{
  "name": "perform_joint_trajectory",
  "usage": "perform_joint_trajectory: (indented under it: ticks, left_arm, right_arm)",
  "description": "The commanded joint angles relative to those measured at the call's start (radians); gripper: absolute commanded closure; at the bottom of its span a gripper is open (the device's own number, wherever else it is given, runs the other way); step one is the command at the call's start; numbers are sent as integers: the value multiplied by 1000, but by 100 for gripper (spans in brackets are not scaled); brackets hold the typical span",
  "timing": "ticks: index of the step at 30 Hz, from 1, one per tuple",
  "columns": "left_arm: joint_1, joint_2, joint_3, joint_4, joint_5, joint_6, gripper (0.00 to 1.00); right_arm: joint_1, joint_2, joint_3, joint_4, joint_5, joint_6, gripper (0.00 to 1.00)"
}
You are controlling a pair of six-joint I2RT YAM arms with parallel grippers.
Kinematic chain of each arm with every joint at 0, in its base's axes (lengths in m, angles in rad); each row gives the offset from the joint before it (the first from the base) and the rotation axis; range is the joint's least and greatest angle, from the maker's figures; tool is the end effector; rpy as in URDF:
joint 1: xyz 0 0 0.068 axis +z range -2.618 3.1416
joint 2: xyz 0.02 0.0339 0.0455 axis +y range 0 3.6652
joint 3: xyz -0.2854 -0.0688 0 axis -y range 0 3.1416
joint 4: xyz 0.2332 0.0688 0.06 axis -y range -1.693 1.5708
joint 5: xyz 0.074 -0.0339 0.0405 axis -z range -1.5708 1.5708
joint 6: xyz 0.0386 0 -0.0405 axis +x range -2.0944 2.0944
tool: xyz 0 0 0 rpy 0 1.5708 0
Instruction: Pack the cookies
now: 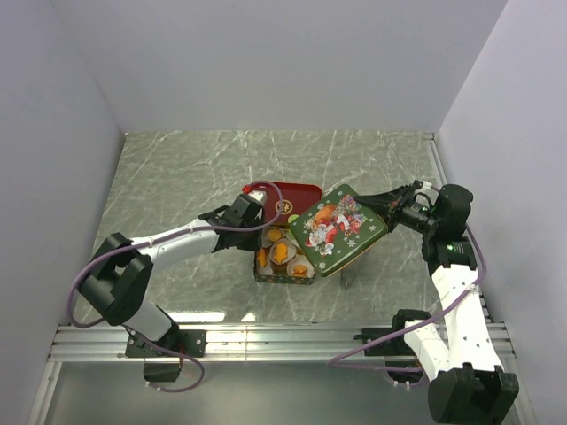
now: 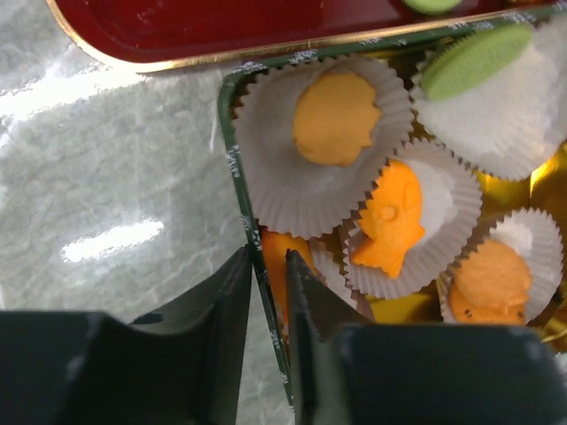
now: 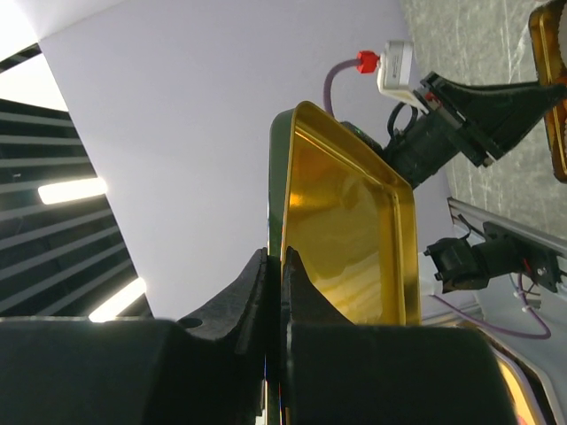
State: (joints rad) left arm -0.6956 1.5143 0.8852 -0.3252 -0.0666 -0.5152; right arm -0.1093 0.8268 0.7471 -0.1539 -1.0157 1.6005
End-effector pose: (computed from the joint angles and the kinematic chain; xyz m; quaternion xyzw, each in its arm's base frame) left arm 0.2264 -0.1857 0.2179 0.0757 0.9494 -0.1465 0.2674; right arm 0.1584 0.0156 0.3429 0.3195 0.6774 0.6478 0.1391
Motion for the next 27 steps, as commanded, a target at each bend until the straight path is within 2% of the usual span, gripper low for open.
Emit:
perform_joint_trajectory:
  ticks: [1, 3, 13, 21, 27]
  left_arm:
    - [1, 35, 60, 28, -2, -11, 75]
    - [2, 52, 81, 14, -25, -19, 82]
    - [22, 23, 60, -86, -134, -81, 90]
    - [47, -121, -23, -228, -222, -212, 91]
    - [47, -207, -80, -293, -226, -296, 85]
  right_arm:
    - [3, -12, 46, -4, -29, -11, 100]
    - [8, -2, 47, 11, -30, -4, 100]
    - [37, 37, 69, 27, -21, -11, 100]
    - [66, 78, 109, -7, 14, -69, 100]
    - [88, 110, 130, -1, 43, -102, 100]
